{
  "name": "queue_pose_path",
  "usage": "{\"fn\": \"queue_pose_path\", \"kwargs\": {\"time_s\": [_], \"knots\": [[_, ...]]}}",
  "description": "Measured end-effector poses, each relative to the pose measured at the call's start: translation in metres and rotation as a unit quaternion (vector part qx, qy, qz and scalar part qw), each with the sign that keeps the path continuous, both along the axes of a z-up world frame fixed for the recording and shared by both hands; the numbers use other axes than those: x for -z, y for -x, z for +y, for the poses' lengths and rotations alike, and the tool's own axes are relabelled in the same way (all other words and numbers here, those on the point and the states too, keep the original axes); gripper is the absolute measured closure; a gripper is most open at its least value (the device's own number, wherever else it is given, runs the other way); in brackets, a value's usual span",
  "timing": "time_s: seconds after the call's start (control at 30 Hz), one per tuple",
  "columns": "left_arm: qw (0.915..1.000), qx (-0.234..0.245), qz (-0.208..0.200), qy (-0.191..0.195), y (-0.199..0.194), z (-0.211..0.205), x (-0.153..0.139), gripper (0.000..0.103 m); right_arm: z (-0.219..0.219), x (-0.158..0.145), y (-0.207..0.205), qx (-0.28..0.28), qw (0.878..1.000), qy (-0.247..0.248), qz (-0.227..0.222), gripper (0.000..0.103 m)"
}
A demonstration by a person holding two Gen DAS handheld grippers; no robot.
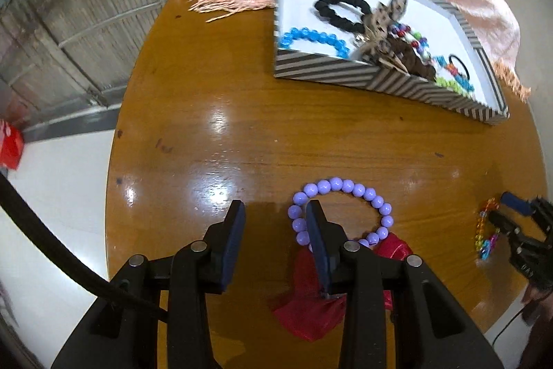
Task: Organize jewelry
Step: 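Grasp the purple bead bracelet with the left tool while the right tool grasps the orange bead bracelet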
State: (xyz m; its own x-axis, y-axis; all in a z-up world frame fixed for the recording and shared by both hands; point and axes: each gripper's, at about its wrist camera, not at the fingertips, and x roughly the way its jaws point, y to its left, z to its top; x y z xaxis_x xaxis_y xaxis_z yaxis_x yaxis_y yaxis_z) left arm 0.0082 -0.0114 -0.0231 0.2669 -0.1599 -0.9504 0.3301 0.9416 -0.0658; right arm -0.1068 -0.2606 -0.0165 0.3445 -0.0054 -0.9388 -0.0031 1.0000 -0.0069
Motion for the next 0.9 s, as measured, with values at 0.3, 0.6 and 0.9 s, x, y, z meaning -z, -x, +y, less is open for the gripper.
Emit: {"fn": "queue_pose_path", "kwargs": {"time_s": [0.3, 0.6, 0.9], "knots": [[0.9992, 0.027, -0.003, -0.029, -0.003, -0.020, 0.012, 0.080, 0.006, 0.001, 0.003, -0.005, 1.000, -0.002, -0.024, 0.072], [0.9972, 0.074, 0.005, 0.009, -0.001, -0.031, 0.003, 0.103, 0.015, -0.008, -0.002, -0.011, 1.000, -0.015, -0.025, 0.094], [0.9935, 0.080, -0.018, 0.080, -0.002, -0.025, -0.057, 0.103, 0.008, -0.068, -0.003, 0.006, 0.995, -0.055, -0.081, 0.094]]}}
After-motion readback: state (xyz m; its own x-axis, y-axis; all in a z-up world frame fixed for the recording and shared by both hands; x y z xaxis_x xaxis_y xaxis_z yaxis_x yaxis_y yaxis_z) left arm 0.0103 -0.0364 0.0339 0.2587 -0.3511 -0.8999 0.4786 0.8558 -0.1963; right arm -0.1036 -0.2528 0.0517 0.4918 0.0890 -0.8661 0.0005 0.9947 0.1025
